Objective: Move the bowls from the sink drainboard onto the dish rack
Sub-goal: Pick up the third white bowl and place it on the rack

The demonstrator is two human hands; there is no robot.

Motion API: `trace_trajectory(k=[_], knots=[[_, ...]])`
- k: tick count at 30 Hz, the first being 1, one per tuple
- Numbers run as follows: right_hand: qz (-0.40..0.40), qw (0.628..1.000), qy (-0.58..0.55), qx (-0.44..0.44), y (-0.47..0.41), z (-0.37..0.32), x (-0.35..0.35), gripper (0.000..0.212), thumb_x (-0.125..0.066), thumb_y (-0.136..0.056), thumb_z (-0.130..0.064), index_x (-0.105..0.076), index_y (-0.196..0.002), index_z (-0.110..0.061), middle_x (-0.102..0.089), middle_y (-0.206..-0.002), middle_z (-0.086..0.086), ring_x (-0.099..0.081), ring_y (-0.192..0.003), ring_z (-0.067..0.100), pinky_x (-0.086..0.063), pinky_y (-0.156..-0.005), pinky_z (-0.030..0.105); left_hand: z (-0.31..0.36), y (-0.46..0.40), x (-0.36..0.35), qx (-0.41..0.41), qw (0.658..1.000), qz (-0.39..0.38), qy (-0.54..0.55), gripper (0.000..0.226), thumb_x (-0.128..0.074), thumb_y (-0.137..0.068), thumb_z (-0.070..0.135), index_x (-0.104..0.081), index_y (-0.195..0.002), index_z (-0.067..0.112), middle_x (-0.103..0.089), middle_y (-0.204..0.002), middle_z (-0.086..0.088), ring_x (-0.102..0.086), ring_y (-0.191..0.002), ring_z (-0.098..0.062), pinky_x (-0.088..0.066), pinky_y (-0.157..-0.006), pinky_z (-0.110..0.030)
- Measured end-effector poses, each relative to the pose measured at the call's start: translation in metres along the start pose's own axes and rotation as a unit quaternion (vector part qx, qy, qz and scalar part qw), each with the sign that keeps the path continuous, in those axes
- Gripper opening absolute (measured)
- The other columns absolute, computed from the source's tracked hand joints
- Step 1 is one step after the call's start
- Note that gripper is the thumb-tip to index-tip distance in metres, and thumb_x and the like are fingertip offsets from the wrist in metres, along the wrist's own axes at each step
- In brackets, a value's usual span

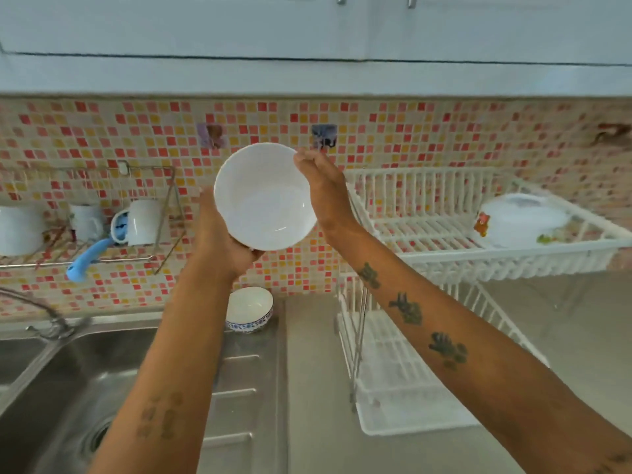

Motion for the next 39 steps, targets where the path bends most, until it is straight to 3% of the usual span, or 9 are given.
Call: trace_trajectory(k=[5, 12, 16, 22, 25, 27, 30, 36, 39], knots=[[0.053, 0.998, 0.026, 0.038, 0.003, -0.028, 0.066, 0.013, -0.049, -0.097, -0.023, -0.062, -0.098, -0.020, -0.058, -0.090, -0.011, -0.053, -0.082, 0.006, -0.042, -0.070, 0.024, -0.011, 0.011, -0.060, 0.075, 0.990, -0.114, -0.047, 0.051, -0.052, -0.083, 0.060, -0.063, -0.125, 0.033, -0.065, -0.126, -0.009, -0.063, -0.110, -0.040, -0.053, -0.088, -0.055], [0.162, 0.984, 0.022, 0.069, 0.004, -0.048, 0.171, 0.012, -0.050, -0.081, -0.036, -0.059, -0.076, -0.029, -0.057, -0.091, -0.005, -0.052, -0.091, 0.017, -0.040, -0.077, 0.032, -0.039, 0.003, -0.158, 0.112, 0.955, -0.256, -0.094, 0.055, -0.046, -0.088, 0.065, -0.062, -0.129, 0.031, -0.065, -0.128, -0.011, -0.065, -0.112, -0.041, -0.050, -0.089, -0.063], [0.220, 0.973, 0.042, 0.053, -0.002, -0.048, 0.235, 0.018, -0.048, -0.087, -0.034, -0.060, -0.082, -0.020, -0.058, -0.093, 0.000, -0.054, -0.090, 0.020, -0.042, -0.076, 0.037, -0.066, -0.006, -0.214, 0.112, 0.953, -0.258, -0.116, 0.062, -0.056, -0.084, 0.062, -0.055, -0.133, 0.024, -0.055, -0.134, -0.016, -0.059, -0.114, -0.043, -0.056, -0.077, -0.058], [0.265, 0.961, 0.079, -0.005, 0.000, -0.034, 0.308, 0.044, -0.038, -0.096, -0.032, -0.062, -0.109, 0.003, -0.064, -0.114, 0.017, -0.058, -0.105, 0.030, -0.042, -0.074, 0.033, -0.111, -0.020, -0.274, -0.034, 0.950, -0.225, -0.213, 0.055, -0.061, -0.086, 0.055, -0.045, -0.131, 0.026, -0.054, -0.127, -0.008, -0.060, -0.108, -0.031, -0.059, -0.078, -0.048], [0.283, 0.955, 0.079, -0.038, 0.004, -0.029, 0.327, 0.033, -0.036, -0.097, -0.031, -0.062, -0.094, -0.011, -0.059, -0.088, 0.002, -0.054, -0.077, 0.013, -0.041, -0.065, 0.027, -0.137, -0.029, -0.293, -0.116, 0.929, -0.240, -0.256, 0.060, -0.070, -0.078, 0.052, -0.044, -0.125, 0.026, -0.056, -0.125, -0.005, -0.063, -0.103, -0.025, -0.058, -0.075, -0.041], [0.291, 0.952, 0.069, -0.068, 0.004, -0.021, 0.340, 0.033, -0.037, -0.094, -0.037, -0.062, -0.089, -0.016, -0.061, -0.087, 0.005, -0.058, -0.079, 0.020, -0.046, -0.071, 0.032, -0.155, -0.032, -0.302, -0.157, 0.914, -0.250, -0.278, 0.061, -0.074, -0.077, 0.048, -0.046, -0.124, 0.022, -0.056, -0.124, -0.006, -0.063, -0.100, -0.021, -0.057, -0.073, -0.032], [0.286, 0.949, 0.084, -0.105, 0.007, -0.006, 0.355, 0.035, -0.035, -0.093, -0.040, -0.062, -0.084, -0.019, -0.065, -0.093, 0.009, -0.061, -0.086, 0.026, -0.049, -0.078, 0.039, -0.178, -0.038, -0.312, -0.206, 0.889, -0.250, -0.324, 0.064, -0.078, -0.068, 0.053, -0.047, -0.119, 0.029, -0.049, -0.130, -0.009, -0.061, -0.109, -0.025, -0.057, -0.084, -0.035], [0.270, 0.941, 0.097, -0.180, 0.003, 0.004, 0.371, 0.062, -0.033, -0.084, -0.063, -0.061, -0.113, -0.017, -0.066, -0.116, 0.011, -0.064, -0.100, 0.028, -0.053, -0.094, 0.045, -0.204, -0.050, -0.314, -0.264, 0.839, -0.252, -0.403, 0.066, -0.081, -0.068, 0.043, -0.046, -0.122, 0.028, -0.037, -0.125, -0.002, -0.048, -0.119, -0.024, -0.051, -0.099, -0.040], [0.256, 0.936, 0.142, -0.194, -0.001, 0.007, 0.373, 0.061, -0.033, -0.084, -0.065, -0.058, -0.107, -0.014, -0.064, -0.117, 0.012, -0.062, -0.103, 0.030, -0.050, -0.096, 0.048, -0.211, -0.054, -0.313, -0.273, 0.825, -0.261, -0.421, 0.073, -0.081, -0.062, 0.044, -0.048, -0.123, 0.021, -0.037, -0.128, -0.004, -0.041, -0.116, -0.018, -0.047, -0.098, -0.033]])
Point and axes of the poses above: each hand's wrist, its own y-axis away from the middle knuckle, its own x-axis out of the back of the hand, z = x × y, the point moved 1 cm from there along -y, towards the middle knuckle
